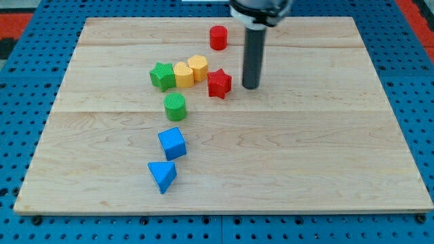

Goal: Move green circle towards the group of blocks

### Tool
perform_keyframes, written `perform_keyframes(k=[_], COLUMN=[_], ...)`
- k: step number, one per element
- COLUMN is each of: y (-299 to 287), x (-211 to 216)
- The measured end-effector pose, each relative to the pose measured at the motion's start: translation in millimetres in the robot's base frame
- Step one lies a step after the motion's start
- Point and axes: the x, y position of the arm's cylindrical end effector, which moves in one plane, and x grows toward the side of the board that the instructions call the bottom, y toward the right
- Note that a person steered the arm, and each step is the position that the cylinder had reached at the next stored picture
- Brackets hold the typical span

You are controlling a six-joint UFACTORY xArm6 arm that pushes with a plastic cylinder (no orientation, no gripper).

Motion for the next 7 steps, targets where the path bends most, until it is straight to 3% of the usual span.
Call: perform_keyframes(k=[3,5,7], y=[-118.7,-47.6,-232.2], x=[20.1,59.0,72.6])
